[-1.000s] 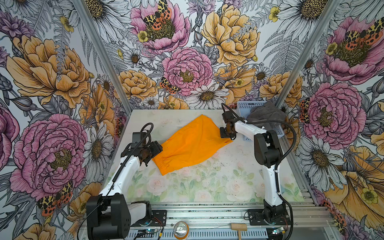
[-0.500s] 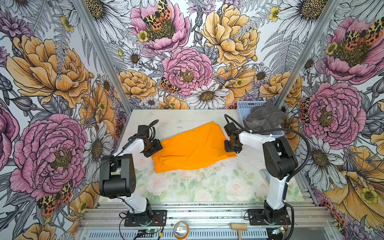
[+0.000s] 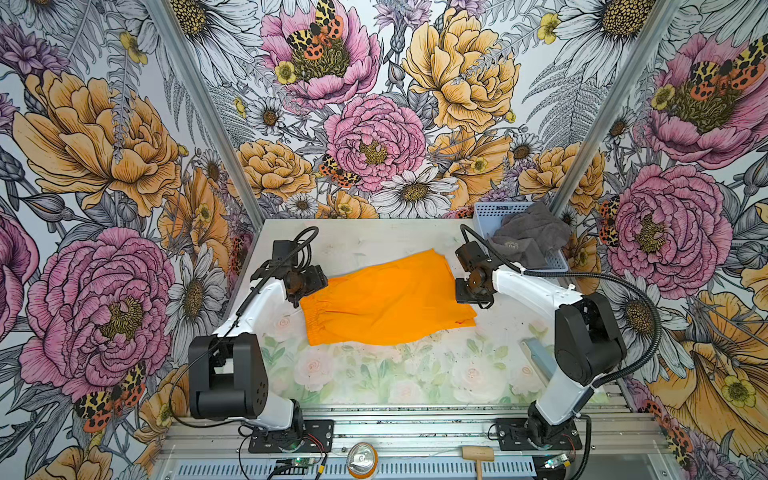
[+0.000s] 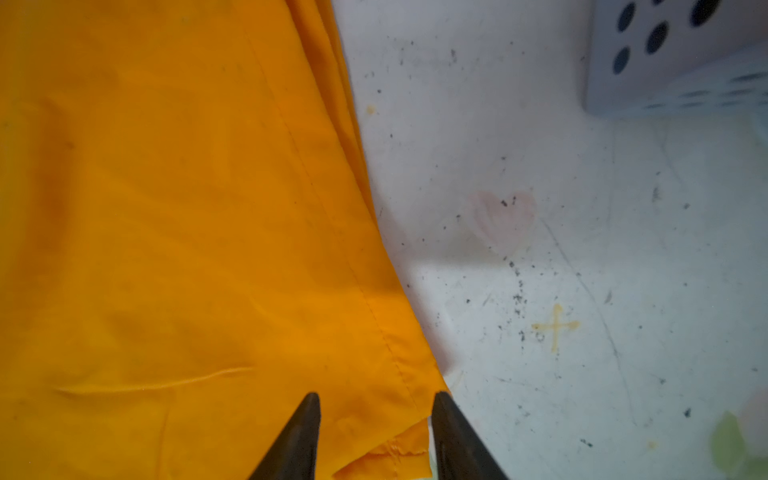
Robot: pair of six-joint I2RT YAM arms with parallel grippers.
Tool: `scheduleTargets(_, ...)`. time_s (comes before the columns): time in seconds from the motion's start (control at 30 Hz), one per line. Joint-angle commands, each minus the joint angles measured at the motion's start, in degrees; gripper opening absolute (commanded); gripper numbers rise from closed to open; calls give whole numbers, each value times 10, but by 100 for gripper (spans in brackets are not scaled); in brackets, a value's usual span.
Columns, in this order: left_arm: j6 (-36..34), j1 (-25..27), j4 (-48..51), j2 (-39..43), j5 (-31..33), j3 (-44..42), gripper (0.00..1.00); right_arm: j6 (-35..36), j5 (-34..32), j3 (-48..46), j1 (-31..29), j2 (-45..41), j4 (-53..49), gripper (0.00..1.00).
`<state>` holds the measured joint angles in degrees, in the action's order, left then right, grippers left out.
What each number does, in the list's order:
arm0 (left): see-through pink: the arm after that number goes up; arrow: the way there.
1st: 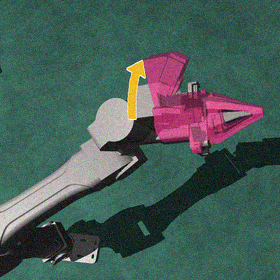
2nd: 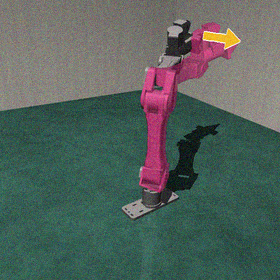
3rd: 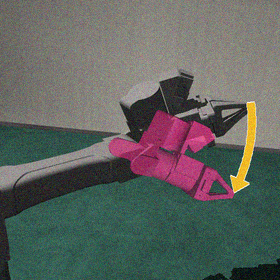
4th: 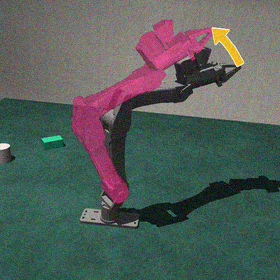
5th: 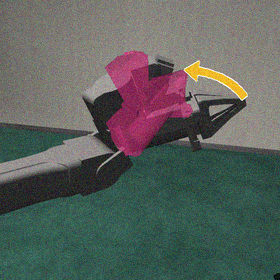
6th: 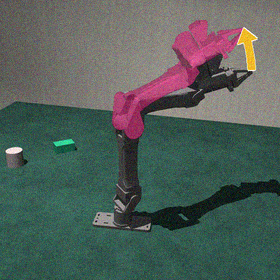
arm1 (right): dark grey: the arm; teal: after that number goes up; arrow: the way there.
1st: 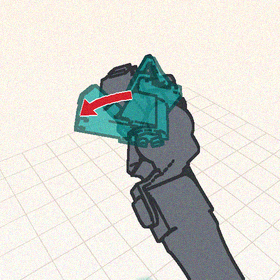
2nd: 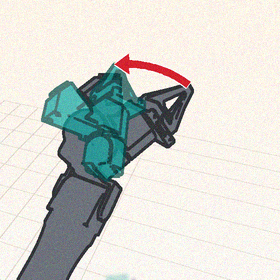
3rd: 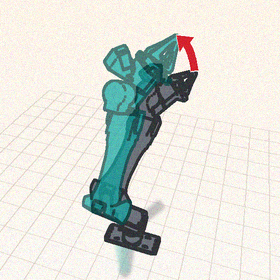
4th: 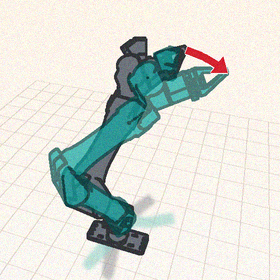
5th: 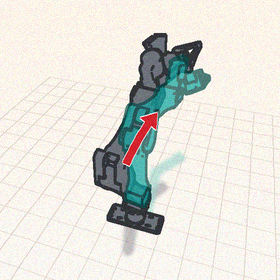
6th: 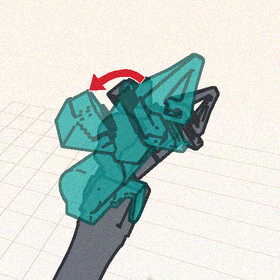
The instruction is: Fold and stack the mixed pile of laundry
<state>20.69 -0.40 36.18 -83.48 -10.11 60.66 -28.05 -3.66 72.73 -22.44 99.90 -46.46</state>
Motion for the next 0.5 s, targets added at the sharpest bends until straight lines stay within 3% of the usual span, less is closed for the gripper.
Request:
scheduleTargets(0.0,9,17,14,16,2,-22,75,-1,15,4,0,25,11,45)
scheduleTargets(0.2,-1,3,2,-11,4,-47,75,4,-2,-35,1,51,28,37)
scheduleTargets(0.47,-26,-15,-5,-100,-6,12,74,-7,0,-97,1,44,29,26)
